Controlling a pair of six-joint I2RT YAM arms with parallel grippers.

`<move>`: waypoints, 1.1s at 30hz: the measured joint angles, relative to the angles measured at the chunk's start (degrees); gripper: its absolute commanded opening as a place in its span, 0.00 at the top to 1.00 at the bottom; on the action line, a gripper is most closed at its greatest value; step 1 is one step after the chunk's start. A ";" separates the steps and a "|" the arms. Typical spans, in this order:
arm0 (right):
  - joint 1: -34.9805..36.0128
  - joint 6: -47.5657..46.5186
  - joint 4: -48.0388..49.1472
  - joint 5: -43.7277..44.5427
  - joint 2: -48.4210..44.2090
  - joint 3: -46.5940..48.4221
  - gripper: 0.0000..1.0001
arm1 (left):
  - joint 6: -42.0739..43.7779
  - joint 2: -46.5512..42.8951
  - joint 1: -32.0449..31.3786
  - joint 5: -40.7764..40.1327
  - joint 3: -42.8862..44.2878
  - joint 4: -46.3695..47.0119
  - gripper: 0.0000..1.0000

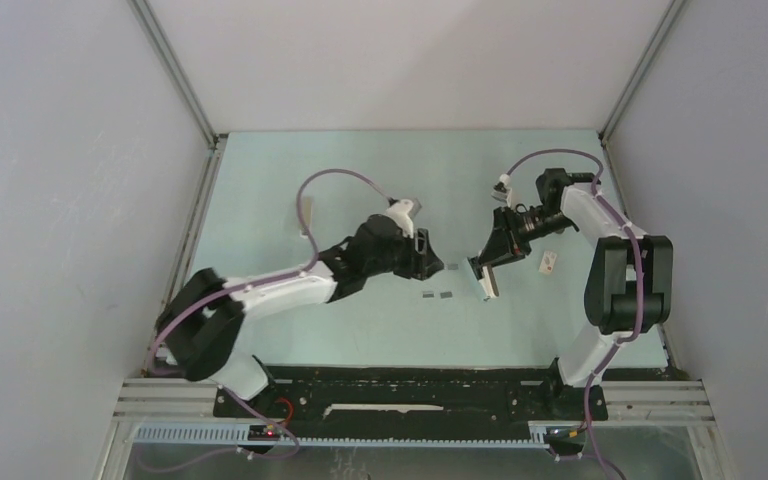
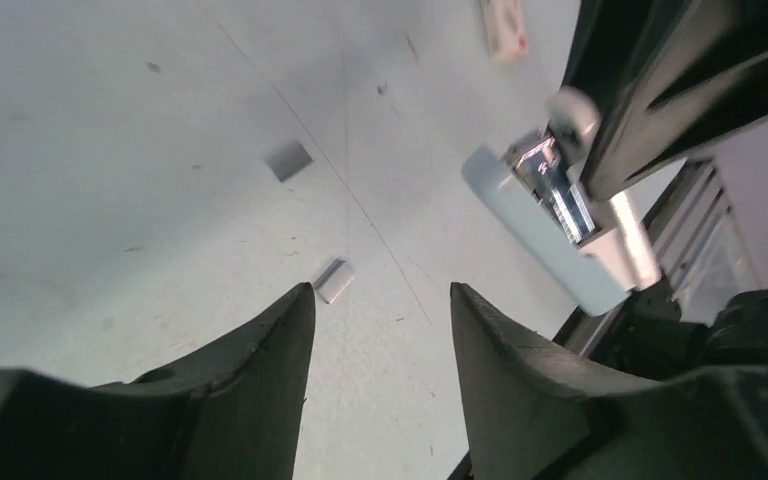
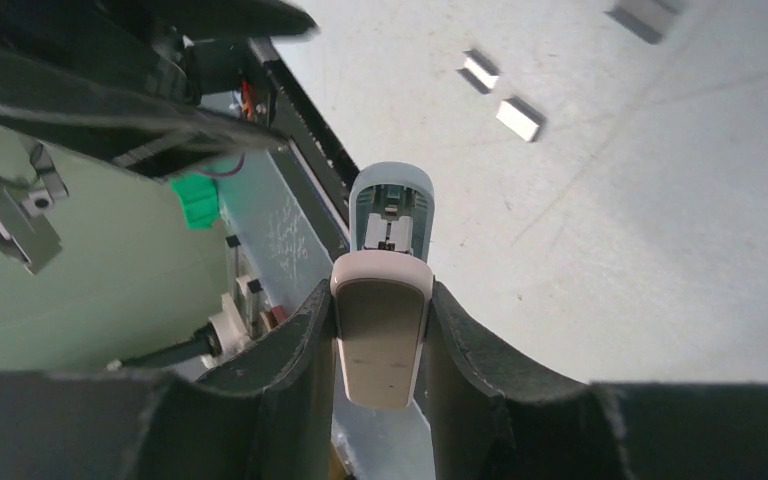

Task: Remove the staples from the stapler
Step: Unload the staple at the center of the board.

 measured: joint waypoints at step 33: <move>0.42 17.31 28.30 -18.56 -5.14 -2.99 1.00 | -24.87 -40.96 12.31 -9.14 -34.75 23.69 0.01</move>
